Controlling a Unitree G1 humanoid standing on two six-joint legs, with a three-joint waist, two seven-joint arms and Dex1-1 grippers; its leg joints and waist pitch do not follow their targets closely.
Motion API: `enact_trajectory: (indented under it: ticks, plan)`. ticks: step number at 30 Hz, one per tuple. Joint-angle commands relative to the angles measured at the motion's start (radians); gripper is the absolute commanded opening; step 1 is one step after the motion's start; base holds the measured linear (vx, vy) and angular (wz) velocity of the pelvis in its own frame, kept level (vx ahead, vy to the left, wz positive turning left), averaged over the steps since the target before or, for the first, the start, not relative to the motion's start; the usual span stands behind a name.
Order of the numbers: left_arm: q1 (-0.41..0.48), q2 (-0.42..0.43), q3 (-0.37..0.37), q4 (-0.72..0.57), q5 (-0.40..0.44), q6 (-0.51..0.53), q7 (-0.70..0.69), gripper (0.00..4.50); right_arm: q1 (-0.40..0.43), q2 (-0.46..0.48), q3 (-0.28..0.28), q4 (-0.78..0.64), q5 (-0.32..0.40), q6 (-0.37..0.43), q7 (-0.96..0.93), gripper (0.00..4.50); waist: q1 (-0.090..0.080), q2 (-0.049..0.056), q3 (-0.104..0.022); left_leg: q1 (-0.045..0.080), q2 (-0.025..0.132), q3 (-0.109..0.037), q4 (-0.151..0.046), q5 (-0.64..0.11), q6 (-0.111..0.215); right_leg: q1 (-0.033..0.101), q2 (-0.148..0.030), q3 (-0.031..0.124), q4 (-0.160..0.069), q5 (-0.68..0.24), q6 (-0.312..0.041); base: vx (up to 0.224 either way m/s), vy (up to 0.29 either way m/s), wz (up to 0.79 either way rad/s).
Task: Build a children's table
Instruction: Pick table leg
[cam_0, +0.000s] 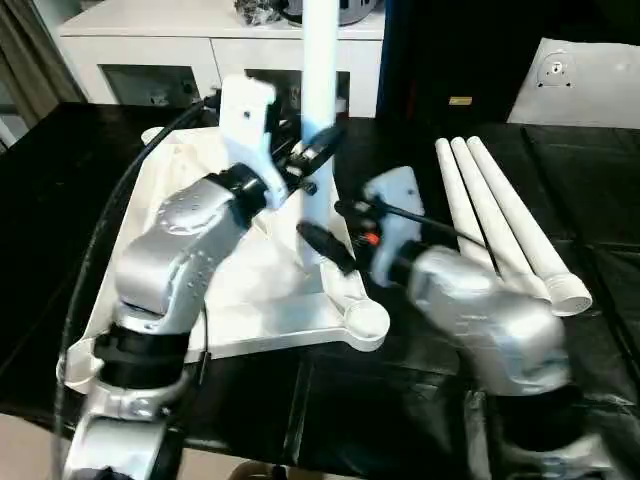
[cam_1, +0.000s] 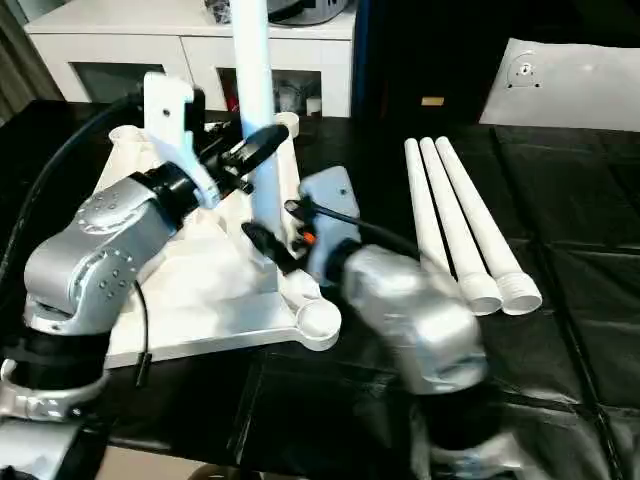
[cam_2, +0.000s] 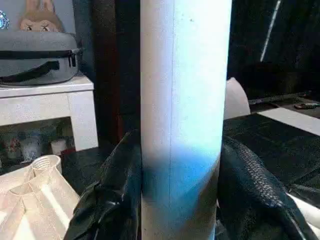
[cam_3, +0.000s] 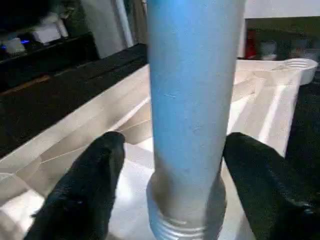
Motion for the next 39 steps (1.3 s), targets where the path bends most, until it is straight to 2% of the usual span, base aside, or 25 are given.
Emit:
enact_trajectory:
  ticks: [1, 4, 10, 11, 14, 17, 23, 27, 28, 32, 35, 38, 39]
  plan:
    - [-0.013, -0.007, -0.012, -0.032, 0.019, 0.018, 0.024, 1.79, -0.023, 0.030, 0.004, 0.025, -0.023, 0.002, -0.041, 2.87, -0.005, -0.015, -0.073, 0.004, 0.033, -0.009, -0.075, -0.118, -0.030, 0.053, -0.079, 0.050, -0.086, -0.307, -0.102, 0.000, 0.000, 0.00]
    - [-0.015, -0.011, -0.014, -0.035, 0.018, 0.022, 0.032, 1.79, -0.028, 0.030, 0.008, 0.032, -0.035, -0.003, -0.046, 2.67, -0.007, -0.018, -0.073, 0.004, 0.034, -0.009, -0.076, -0.115, -0.031, 0.055, -0.078, 0.050, -0.084, -0.290, -0.099, 0.000, 0.000, 0.00]
    - [-0.015, -0.013, -0.016, -0.036, 0.025, 0.030, 0.035, 1.79, -0.048, 0.048, 0.006, 0.062, -0.066, -0.022, -0.065, 2.13, -0.014, -0.016, -0.074, 0.002, 0.032, -0.009, -0.073, -0.101, -0.027, 0.057, -0.077, 0.050, -0.082, -0.257, -0.107, 0.000, 0.000, 0.00]
    - [-0.015, -0.016, -0.015, -0.037, 0.025, 0.031, 0.036, 1.79, -0.051, 0.049, 0.007, 0.067, -0.069, -0.021, -0.064, 2.00, -0.014, -0.011, -0.074, 0.003, 0.032, -0.009, -0.073, -0.101, -0.028, 0.057, -0.077, 0.050, -0.081, -0.252, -0.110, 0.000, 0.000, 0.00]
    - [-0.017, -0.022, -0.010, -0.035, 0.021, 0.035, 0.038, 1.79, -0.057, 0.040, 0.019, 0.082, -0.081, -0.024, -0.049, 1.92, -0.015, -0.016, -0.074, 0.002, 0.032, -0.008, -0.073, -0.105, -0.027, 0.059, -0.078, 0.050, -0.081, -0.252, -0.116, 0.000, 0.000, 0.00]
    - [-0.018, -0.024, -0.003, -0.031, 0.015, 0.041, 0.039, 1.79, -0.056, 0.047, 0.016, 0.086, -0.082, -0.044, -0.038, 1.91, -0.015, -0.013, -0.074, 0.003, 0.032, -0.008, -0.072, -0.104, -0.024, 0.058, -0.077, 0.051, -0.081, -0.257, -0.116, 0.000, 0.000, 0.00]
    - [-0.018, -0.035, 0.019, -0.030, -0.006, 0.061, 0.040, 1.79, -0.054, 0.071, 0.000, 0.094, -0.086, -0.059, -0.051, 1.89, -0.016, -0.015, -0.074, 0.004, 0.033, -0.008, -0.072, -0.102, -0.021, 0.058, -0.077, 0.050, -0.079, -0.241, -0.127, 0.000, 0.000, 0.00]
    - [-0.025, -0.035, 0.018, -0.022, 0.016, 0.055, 0.058, 1.79, -0.052, 0.087, -0.035, 0.092, -0.032, -0.034, -0.016, 1.88, -0.015, -0.014, -0.075, 0.003, 0.033, -0.009, -0.072, -0.102, -0.016, 0.060, -0.078, 0.050, -0.078, -0.233, -0.128, 0.000, 0.000, 0.00]
    - [-0.029, -0.040, 0.030, -0.025, -0.001, 0.063, 0.052, 2.35, -0.051, 0.088, -0.040, 0.091, -0.023, -0.050, 0.001, 1.88, -0.015, -0.013, -0.075, 0.004, 0.034, -0.009, -0.072, -0.100, -0.015, 0.059, -0.078, 0.050, -0.078, -0.229, -0.128, 0.000, 0.000, 0.00]
    - [-0.033, -0.046, 0.046, -0.033, -0.026, 0.071, 0.038, 2.55, -0.048, 0.084, -0.041, 0.083, -0.016, -0.070, 0.032, 1.88, -0.013, -0.012, -0.076, 0.003, 0.033, -0.008, -0.070, -0.090, -0.012, 0.060, -0.078, 0.050, -0.078, -0.214, -0.138, 0.000, 0.000, 0.00]
    - [-0.034, -0.043, 0.050, -0.031, -0.035, 0.072, 0.025, 2.92, -0.045, 0.082, -0.045, 0.078, -0.011, -0.074, 0.045, 1.88, -0.013, -0.014, -0.076, 0.002, 0.033, -0.008, -0.071, -0.096, -0.010, 0.062, -0.079, 0.049, -0.078, -0.219, -0.140, 0.000, 0.000, 0.00]
    - [-0.029, -0.044, 0.058, -0.038, -0.053, 0.074, 0.011, 3.02, -0.040, 0.073, -0.054, 0.071, -0.002, -0.076, 0.065, 1.88, -0.012, -0.013, -0.076, 0.002, 0.032, -0.008, -0.071, -0.092, -0.009, 0.062, -0.078, 0.049, -0.078, -0.231, -0.137, 0.000, 0.000, 0.00]
    - [-0.026, -0.044, 0.063, -0.046, -0.071, 0.077, -0.003, 3.28, -0.037, 0.064, -0.053, 0.066, 0.002, -0.078, 0.079, 1.88, -0.012, -0.014, -0.076, 0.002, 0.032, -0.008, -0.070, -0.094, -0.007, 0.062, -0.079, 0.049, -0.079, -0.235, -0.136, 0.000, 0.000, 0.00]
